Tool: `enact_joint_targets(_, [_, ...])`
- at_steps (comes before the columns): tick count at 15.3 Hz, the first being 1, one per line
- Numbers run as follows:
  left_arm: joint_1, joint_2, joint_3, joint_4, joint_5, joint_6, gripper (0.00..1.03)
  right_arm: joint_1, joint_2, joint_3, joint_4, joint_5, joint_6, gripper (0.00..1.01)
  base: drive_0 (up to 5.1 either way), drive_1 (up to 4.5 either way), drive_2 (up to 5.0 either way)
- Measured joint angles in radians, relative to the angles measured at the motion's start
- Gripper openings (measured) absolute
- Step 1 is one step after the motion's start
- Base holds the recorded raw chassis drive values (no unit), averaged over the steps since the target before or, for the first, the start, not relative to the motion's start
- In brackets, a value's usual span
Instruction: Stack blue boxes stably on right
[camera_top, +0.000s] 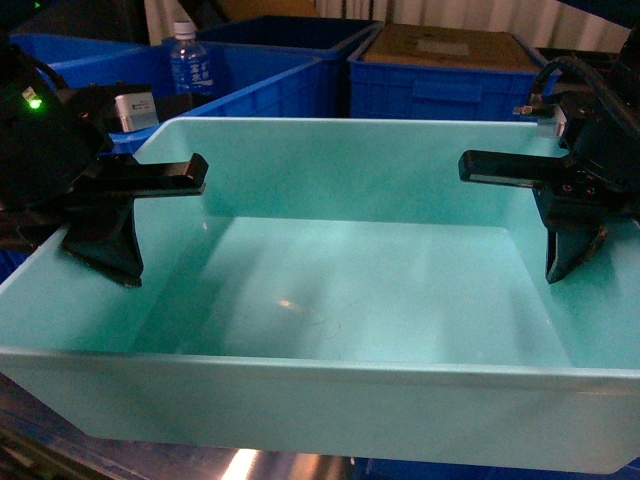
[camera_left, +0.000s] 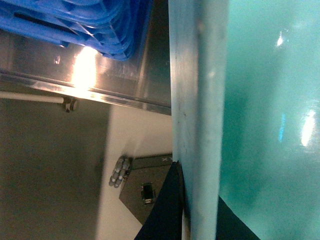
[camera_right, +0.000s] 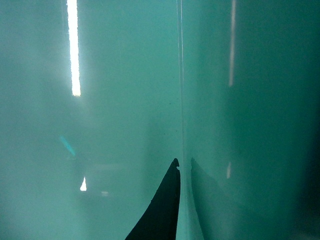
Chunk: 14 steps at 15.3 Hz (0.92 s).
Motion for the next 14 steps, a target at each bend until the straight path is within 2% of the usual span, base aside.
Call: enact_joint_targets(14, [0.0,0.0,0.0,0.002,-0.001,0.0,0.02,0.0,0.0,0.0,0.0,0.0,0.0,0.07,-1.7,-1.67,-1.7])
